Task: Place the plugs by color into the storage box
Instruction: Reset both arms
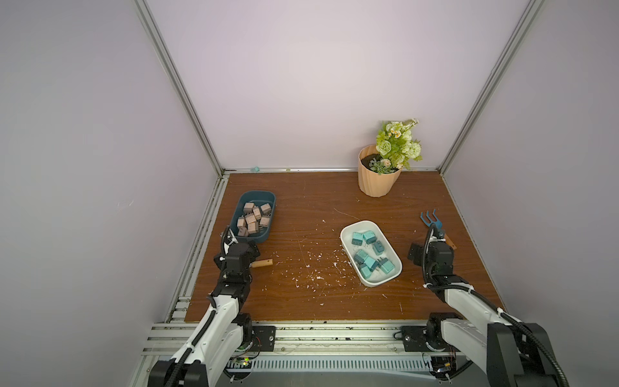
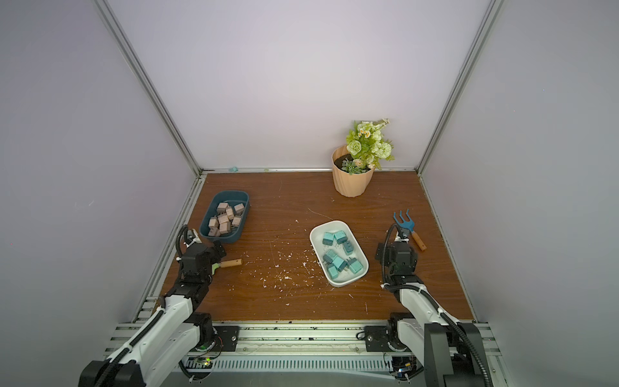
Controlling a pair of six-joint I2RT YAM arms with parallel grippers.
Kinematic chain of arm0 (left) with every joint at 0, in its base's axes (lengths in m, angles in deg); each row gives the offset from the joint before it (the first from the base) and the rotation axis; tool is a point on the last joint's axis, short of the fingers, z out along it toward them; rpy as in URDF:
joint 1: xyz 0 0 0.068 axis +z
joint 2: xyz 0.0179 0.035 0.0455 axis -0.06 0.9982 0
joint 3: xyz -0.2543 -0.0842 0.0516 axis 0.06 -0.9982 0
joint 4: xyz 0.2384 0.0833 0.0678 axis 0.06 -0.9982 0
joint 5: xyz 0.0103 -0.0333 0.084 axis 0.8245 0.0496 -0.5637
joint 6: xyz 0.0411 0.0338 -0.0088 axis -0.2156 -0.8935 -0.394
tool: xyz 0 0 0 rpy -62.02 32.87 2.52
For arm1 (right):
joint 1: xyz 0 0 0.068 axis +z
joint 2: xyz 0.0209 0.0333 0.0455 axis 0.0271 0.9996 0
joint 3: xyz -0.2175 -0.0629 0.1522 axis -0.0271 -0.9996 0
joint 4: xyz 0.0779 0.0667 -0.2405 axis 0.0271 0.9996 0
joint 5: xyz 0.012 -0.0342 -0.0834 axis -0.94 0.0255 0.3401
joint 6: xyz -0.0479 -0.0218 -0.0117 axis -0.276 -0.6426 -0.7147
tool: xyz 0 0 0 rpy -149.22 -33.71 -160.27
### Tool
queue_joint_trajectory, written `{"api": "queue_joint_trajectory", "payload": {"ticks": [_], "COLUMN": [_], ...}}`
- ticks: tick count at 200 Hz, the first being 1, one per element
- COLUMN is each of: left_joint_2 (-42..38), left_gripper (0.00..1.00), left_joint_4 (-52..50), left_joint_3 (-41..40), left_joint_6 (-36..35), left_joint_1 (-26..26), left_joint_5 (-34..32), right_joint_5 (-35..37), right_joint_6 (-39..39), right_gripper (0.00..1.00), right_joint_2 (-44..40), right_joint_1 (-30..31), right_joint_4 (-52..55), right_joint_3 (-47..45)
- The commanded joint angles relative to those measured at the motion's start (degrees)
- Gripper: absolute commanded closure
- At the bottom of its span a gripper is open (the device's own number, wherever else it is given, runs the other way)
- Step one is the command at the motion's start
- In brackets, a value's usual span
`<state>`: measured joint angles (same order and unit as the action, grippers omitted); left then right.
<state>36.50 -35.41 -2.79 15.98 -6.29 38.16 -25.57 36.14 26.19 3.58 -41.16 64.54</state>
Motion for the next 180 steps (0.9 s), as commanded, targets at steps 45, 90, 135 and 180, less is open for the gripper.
{"api": "queue_joint_trajectory", "payload": {"ticks": [45,90,135,180], "left_joint_2": [20.44,33.06,39.03,38.35], "left_gripper": [0.01,0.00,0.00,0.00], "left_joint_4": [30.06,38.09,50.83,48.60], "left_joint_3": [0.99,7.24,2.75,3.32], "left_joint_6": [-13.49,-15.53,-13.96,-14.97], "left_joint_1": [0.08,0.59,1.17,1.09], "left_joint_5": [9.07,11.64,10.80,11.25], "right_joint_5": [1.40,0.62,-1.30,-1.58], "right_joint_6": [-6.47,-6.85,-8.25,-11.69], "right_gripper": [0.01,0.01,0.00,0.00], "right_joint_2": [20.80,28.48,25.35,24.51], "right_joint_1": [-0.52,-0.59,-0.34,2.03], "right_joint_4": [-16.63,-23.85,-30.45,-36.75], "right_joint_3": [13.29,17.41,12.49,8.56]}}
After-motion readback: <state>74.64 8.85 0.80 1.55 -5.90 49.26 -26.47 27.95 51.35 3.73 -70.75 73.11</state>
